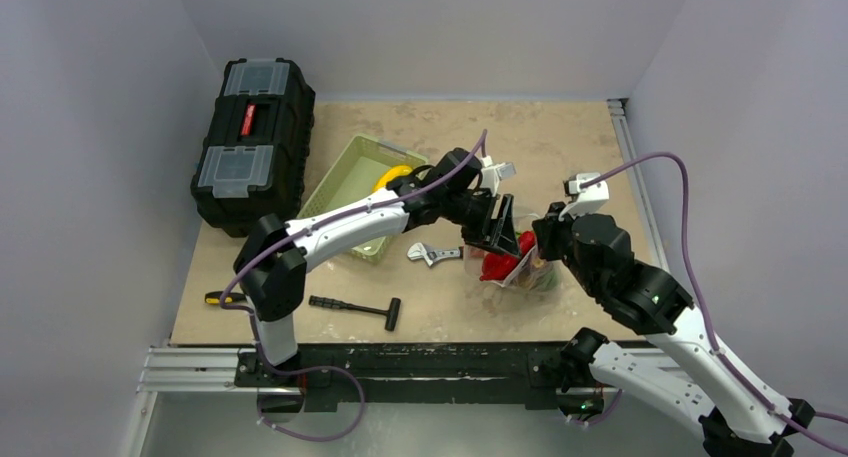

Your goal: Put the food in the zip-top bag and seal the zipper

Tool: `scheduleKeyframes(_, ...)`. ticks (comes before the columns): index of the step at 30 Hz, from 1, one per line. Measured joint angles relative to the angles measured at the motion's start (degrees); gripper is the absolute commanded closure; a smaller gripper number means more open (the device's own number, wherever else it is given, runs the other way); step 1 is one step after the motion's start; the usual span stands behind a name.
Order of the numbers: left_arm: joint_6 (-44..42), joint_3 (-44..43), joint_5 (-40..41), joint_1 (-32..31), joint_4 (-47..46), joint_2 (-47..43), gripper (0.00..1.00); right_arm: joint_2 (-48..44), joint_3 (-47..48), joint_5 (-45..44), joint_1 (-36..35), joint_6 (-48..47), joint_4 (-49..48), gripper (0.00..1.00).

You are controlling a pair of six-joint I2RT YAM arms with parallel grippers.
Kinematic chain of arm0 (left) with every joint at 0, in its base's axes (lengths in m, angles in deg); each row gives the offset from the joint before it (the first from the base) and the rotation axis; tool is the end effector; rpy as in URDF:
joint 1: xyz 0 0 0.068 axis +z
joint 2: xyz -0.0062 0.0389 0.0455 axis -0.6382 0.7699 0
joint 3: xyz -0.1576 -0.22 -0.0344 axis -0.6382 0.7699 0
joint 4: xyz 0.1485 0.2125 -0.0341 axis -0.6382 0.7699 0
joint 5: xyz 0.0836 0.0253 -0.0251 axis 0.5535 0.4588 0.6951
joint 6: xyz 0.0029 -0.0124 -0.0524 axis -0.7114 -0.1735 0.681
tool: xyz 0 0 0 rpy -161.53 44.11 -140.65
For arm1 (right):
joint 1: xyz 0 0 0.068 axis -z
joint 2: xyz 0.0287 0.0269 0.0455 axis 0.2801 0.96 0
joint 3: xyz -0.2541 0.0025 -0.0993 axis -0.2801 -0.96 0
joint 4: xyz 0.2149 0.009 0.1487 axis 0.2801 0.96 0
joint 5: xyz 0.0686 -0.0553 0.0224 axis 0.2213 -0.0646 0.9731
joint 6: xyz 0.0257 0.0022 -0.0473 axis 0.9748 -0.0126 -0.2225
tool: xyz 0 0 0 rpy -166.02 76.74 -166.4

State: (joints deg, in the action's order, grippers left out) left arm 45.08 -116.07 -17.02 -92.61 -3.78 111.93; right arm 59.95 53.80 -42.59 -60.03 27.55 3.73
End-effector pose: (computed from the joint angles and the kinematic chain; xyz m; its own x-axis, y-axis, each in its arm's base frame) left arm 0.2357 -0.3466 0.2897 -0.9156 0.2625 -0.3047 0.3940 0.4337 -0.8103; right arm 0.1031 0.0762 0.3600 -0.3752 0.0761 -0.9238 -0.1867 0.9700 0.1557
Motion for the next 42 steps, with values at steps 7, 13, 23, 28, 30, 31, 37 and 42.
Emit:
scheduleKeyframes(7, 1.05, 0.07, 3.04, 0.42, -1.01, -0.11, 0.40, 0.02, 0.00, 0.00, 0.00, -0.02, 0.00, 1.00)
scheduleKeyframes(13, -2.01, 4.98, 6.23, 0.44, -0.44, -6.23, 0.38, 0.02, 0.00, 0.04, 0.00, 0.02, 0.02, 1.00)
scheduleKeyframes(23, -8.02, 13.03, 21.81, 1.27, 5.66, -24.15, 0.37, 0.00, -0.02, 0.33, 0.00, 0.04, 0.00, 1.00)
scheduleKeyframes(28, -6.88, 20.41, 33.00, 5.68, 5.77, -29.57, 0.32, 0.00, -0.02, 0.46, 0.00, 0.07, 0.02, 1.00)
scheduleKeyframes(30, -6.32, 23.93, 37.09, 8.46, 5.38, -31.01, 0.31, -0.04, -0.02, 0.46, 0.00, 0.09, 0.02, 1.00)
scheduleKeyframes(31, -6.21, 25.33, 39.06, 9.88, 5.18, -31.34, 0.29, -0.09, -0.02, 0.46, 0.00, 0.11, 0.02, 1.00)
scheduleKeyframes(37, -9.46, 25.42, 51.12, 16.28, 4.46, -27.54, 0.25, -0.37, -0.02, 0.42, 0.00, 0.13, 0.04, 1.00)
scheduleKeyframes(42, -14.80, 18.01, 56.65, 19.56, 5.31, -17.46, 0.25, -0.37, -0.02, -0.02, 0.00, 0.20, 0.09, 1.00)
